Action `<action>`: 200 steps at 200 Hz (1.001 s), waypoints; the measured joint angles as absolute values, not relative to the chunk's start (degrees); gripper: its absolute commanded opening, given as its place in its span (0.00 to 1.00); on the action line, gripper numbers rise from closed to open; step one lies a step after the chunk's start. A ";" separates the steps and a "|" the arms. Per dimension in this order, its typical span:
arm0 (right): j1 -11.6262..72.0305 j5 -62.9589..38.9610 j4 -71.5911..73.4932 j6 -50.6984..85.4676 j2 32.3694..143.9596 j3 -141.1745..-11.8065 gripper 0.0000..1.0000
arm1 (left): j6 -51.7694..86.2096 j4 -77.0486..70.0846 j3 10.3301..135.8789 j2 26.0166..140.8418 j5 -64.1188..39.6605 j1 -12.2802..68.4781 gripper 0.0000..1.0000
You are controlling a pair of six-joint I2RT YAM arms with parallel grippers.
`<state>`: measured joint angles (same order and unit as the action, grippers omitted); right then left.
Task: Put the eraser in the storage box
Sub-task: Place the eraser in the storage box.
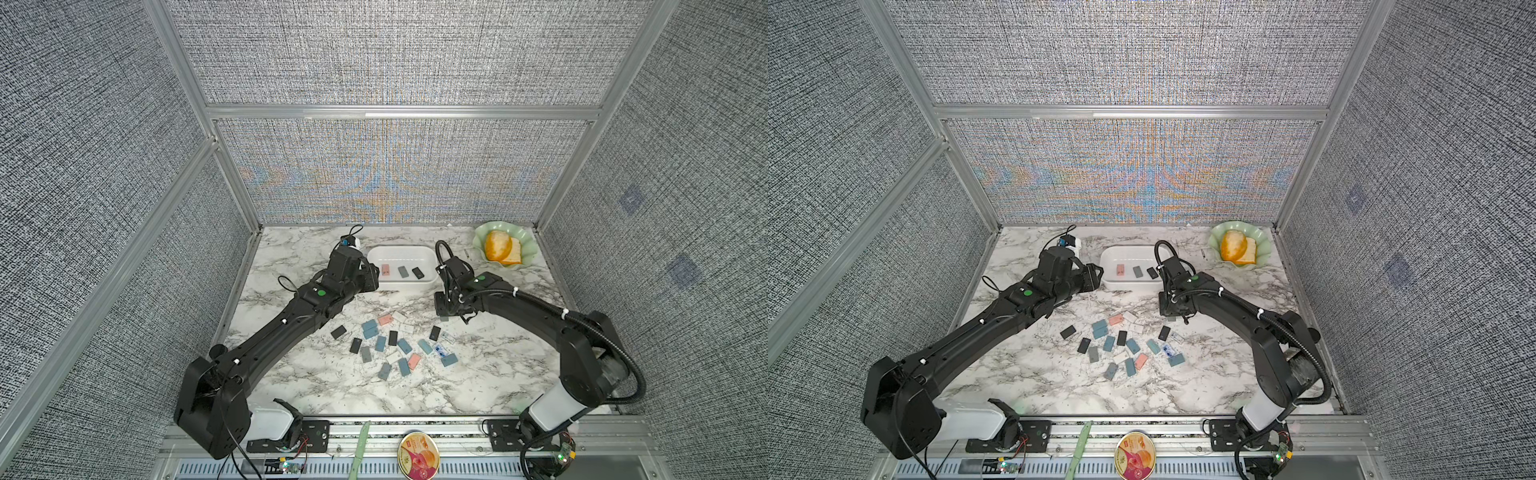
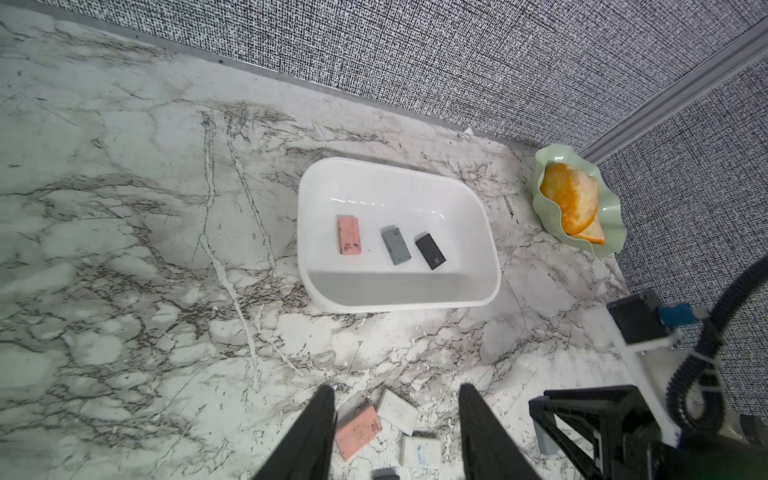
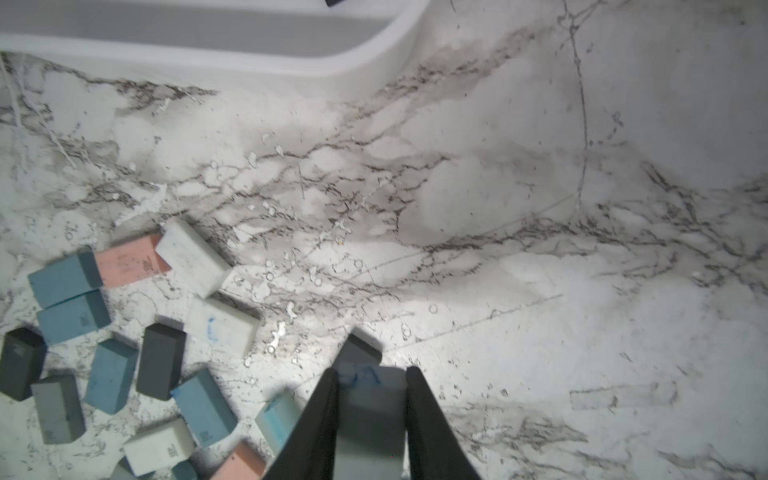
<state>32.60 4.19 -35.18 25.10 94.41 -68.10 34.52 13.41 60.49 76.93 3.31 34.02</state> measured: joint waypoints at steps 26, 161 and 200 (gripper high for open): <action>31.97 3.60 -35.46 23.66 98.48 -73.34 0.28 | 34.59 13.43 59.77 75.53 4.16 34.02 0.50; 28.51 0.54 -37.30 20.27 116.16 -96.12 0.29 | 37.10 13.80 54.96 68.82 6.92 34.00 0.50; 27.38 -0.25 -37.36 20.27 120.36 -101.23 0.29 | 37.21 13.45 53.80 67.90 7.11 34.00 0.50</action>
